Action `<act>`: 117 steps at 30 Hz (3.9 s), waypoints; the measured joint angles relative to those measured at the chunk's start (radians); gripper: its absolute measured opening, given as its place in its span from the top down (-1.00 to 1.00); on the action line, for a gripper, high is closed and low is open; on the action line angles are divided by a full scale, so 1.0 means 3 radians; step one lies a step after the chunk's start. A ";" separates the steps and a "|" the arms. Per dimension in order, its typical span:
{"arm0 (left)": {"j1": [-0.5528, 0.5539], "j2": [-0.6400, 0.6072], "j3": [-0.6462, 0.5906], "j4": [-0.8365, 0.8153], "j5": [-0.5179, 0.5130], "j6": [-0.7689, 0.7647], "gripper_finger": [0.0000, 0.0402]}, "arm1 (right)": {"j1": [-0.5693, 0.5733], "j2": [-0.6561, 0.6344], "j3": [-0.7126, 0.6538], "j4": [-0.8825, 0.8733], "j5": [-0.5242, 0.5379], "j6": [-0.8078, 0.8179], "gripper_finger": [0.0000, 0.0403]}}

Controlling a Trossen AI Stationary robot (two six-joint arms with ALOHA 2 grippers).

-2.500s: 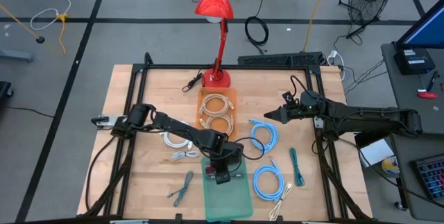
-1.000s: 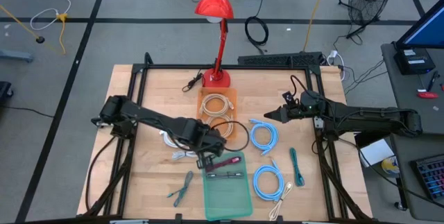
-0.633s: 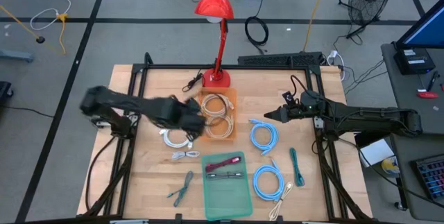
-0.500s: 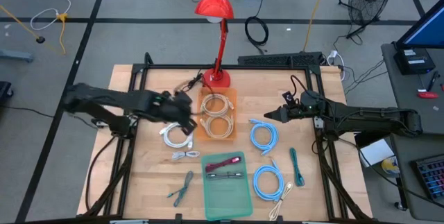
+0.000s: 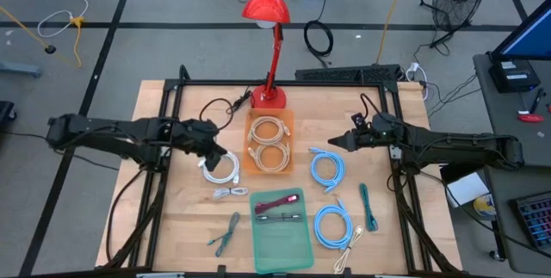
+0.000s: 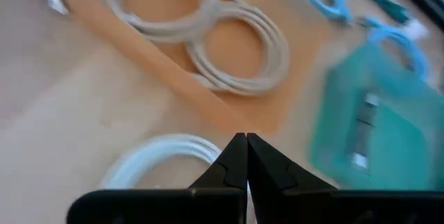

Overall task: Sort cables
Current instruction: Put the top blue video cable into the orange bin

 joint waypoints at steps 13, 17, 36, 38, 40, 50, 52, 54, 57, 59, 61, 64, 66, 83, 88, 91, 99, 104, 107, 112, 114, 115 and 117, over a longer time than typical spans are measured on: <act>0.0391 0.0032 -0.0005 0.0069 -0.0226 0.0240 0.97 | -0.0006 0.0001 -0.0006 -0.1385 0.0543 0.0113 0.86; 0.0431 0.0032 -0.0005 0.0072 -0.0092 0.0256 0.97 | 0.0001 0.0003 -0.0006 -0.1279 0.0305 0.0168 0.79; 0.0566 0.0032 -0.0005 0.0076 -0.0108 0.0392 0.97 | 0.0264 0.1053 0.0927 -0.2047 0.0275 -0.0238 0.29; 0.0564 0.0032 -0.0005 0.0076 -0.0107 0.0382 0.97 | 0.0264 0.1193 0.0955 -0.2106 0.0292 -0.0271 0.29; 0.0559 0.0032 -0.0005 0.0076 -0.0097 0.0380 0.97 | 0.0264 0.1312 0.0959 -0.2077 0.0263 -0.0275 0.29; 0.0559 0.0032 -0.0005 0.0075 -0.0084 0.0351 0.97 | 0.0266 0.1790 0.0961 -0.2037 0.0193 -0.0462 0.29; 0.0559 0.0032 -0.0005 0.0076 -0.0084 0.0351 0.97 | 0.0266 0.1833 0.0961 -0.2038 0.0209 -0.0490 0.29; 0.0559 0.0032 -0.0005 0.0076 -0.0084 0.0351 0.97 | 0.0266 0.1883 0.0961 -0.2043 0.0250 -0.0534 0.28; 0.0559 0.0032 -0.0005 0.0076 -0.0084 0.0343 0.97 | 0.0266 0.1963 0.0961 -0.2071 0.0380 -0.0625 0.28; 0.0559 0.0032 -0.0005 0.0076 -0.0084 0.0332 0.97 | 0.0266 0.2031 0.0961 -0.2090 0.0456 -0.0692 0.28; 0.0559 0.0032 -0.0005 0.0076 -0.0081 0.0316 0.97 | 0.0266 0.2102 0.0961 -0.2086 0.0467 -0.0726 0.28; 0.0559 0.0032 -0.0005 0.0076 -0.0078 0.0315 0.97 | 0.0279 0.2192 0.0961 -0.1996 0.0454 -0.0738 0.28; 0.0559 0.0032 -0.0005 0.0075 -0.0060 0.0316 0.97 | 0.0306 0.2212 0.0961 -0.1902 0.0460 -0.0721 0.28; 0.0559 0.0032 -0.0004 0.0065 -0.0056 0.0407 0.97 | 0.0444 0.2510 0.0977 -0.1621 0.0457 -0.0523 0.50; 0.0559 0.0032 -0.0004 0.0011 -0.0057 0.0408 0.97 | 0.0449 0.2678 0.0970 -0.1646 0.0343 -0.0349 0.64; 0.0559 0.0032 -0.0004 -0.0031 -0.0055 0.0405 0.97 | 0.0449 0.2642 0.0974 -0.1678 0.0345 -0.0221 0.82; 0.0558 0.0032 -0.0004 -0.0043 -0.0055 0.0399 0.97 | 0.0384 0.2127 0.1175 -0.2108 0.0612 -0.0174 0.90; 0.0558 0.0033 -0.0003 -0.0033 -0.0056 0.0422 0.97 | 0.0289 0.1743 0.1563 -0.2335 0.0731 -0.0247 0.97; 0.0558 0.0033 -0.0003 -0.0019 -0.0063 0.0443 0.97 | 0.0225 0.1625 0.1817 -0.2317 0.0789 -0.0313 0.97; 0.0558 0.0033 -0.0003 -0.0004 -0.0090 0.0445 0.97 | 0.0172 0.1666 0.2258 -0.2260 0.0831 -0.0406 0.97; 0.0558 0.0033 -0.0003 -0.0005 -0.0090 0.0449 0.97 | 0.0157 0.1763 0.2426 -0.2172 0.0815 -0.0445 0.97; 0.0558 0.0033 -0.0003 -0.0004 -0.0090 0.0456 0.97 | 0.0149 0.1828 0.2503 -0.2146 0.0808 -0.0468 0.97; 0.0558 0.0033 -0.0003 -0.0004 -0.0090 0.0457 0.97 | 0.0145 0.2002 0.2658 -0.2084 0.0763 -0.0525 0.97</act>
